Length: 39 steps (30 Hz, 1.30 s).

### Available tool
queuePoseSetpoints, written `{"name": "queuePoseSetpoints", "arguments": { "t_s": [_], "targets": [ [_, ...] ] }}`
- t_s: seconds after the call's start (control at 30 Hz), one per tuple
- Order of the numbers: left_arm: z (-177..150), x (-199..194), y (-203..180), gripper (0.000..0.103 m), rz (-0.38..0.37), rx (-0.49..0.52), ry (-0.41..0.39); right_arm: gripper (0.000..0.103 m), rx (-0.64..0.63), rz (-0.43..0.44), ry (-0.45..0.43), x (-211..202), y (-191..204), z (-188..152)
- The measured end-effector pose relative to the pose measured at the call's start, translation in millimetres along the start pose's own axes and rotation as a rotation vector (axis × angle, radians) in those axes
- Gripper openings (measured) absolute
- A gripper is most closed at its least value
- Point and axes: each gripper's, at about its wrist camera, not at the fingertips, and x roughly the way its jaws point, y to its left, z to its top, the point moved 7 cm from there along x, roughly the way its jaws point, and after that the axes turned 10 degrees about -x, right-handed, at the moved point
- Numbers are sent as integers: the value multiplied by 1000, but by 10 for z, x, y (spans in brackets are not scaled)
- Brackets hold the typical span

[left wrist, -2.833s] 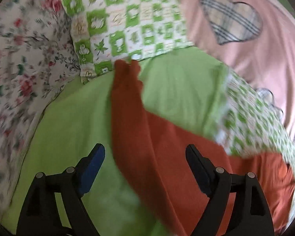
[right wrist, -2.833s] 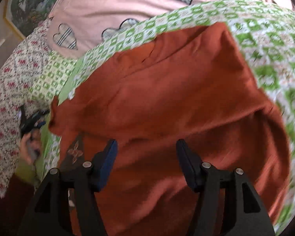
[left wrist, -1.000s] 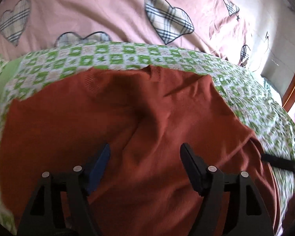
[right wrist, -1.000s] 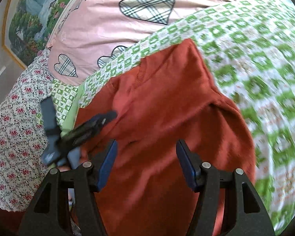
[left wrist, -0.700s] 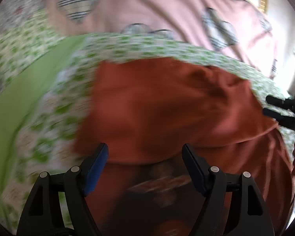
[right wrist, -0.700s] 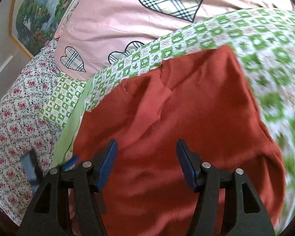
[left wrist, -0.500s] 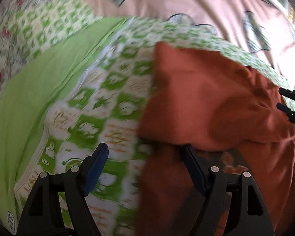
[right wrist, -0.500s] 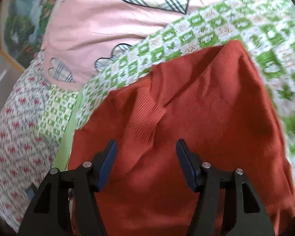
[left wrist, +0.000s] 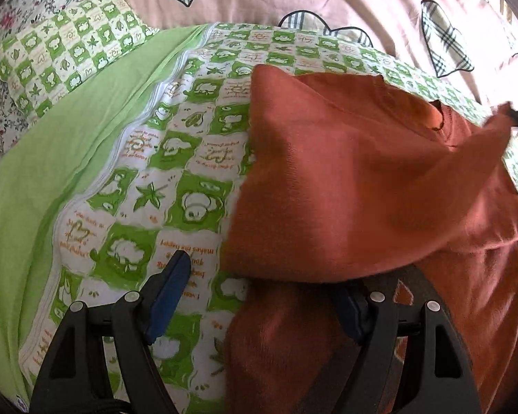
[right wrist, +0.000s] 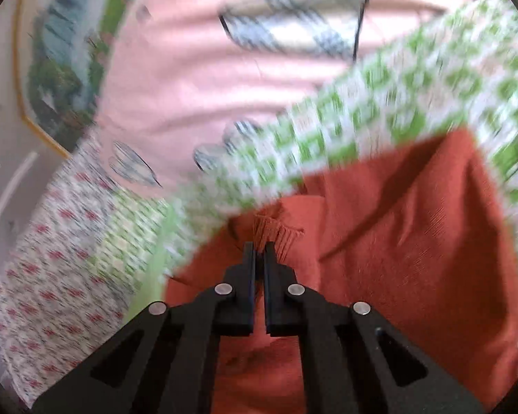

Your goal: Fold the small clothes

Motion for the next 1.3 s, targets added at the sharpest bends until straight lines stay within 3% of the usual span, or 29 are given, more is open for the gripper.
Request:
{"name": "queuePoseSetpoints", "arguments": {
  "t_s": [0.1, 0.27, 0.43, 0.57, 0.77, 0.83, 1.0, 1.03, 1.13, 1.2, 1.3],
  "targets": [
    [128, 60, -8, 68, 49, -25, -13, 5, 15, -26, -29, -293, -118, 8],
    [185, 91, 148, 65, 107, -151, -19, 5, 48, -122, 42, -433, -493, -390],
    [156, 45, 295, 65, 77, -264, -19, 5, 64, -180, 100, -352, -682, -639],
    [132, 42, 380, 65, 38, -324, -12, 5, -64, -219, 93, -376, -464, -518],
    [67, -60, 395, 66, 0, -233, 23, 5, -80, -269, 189, -271, -611, -734],
    [37, -153, 411, 65, -59, -241, 49, 5, -54, -262, 198, -258, -671, -794],
    [245, -467, 256, 64, -179, -213, -27, 8, -17, -266, 170, -365, -697, -776],
    [302, -486, 202, 64, -190, -204, -37, 11, -16, -286, 154, -422, -687, -765],
    [476, -494, -103, 64, -257, -154, -51, 34, -20, -338, 69, -652, -627, -713],
    [506, -373, -373, 64, -320, -114, -27, 36, -25, -321, 42, -721, -540, -719],
    [453, -52, -544, 62, -297, -97, 36, 36, -56, -239, 101, -540, -373, -791]
  ]
}}
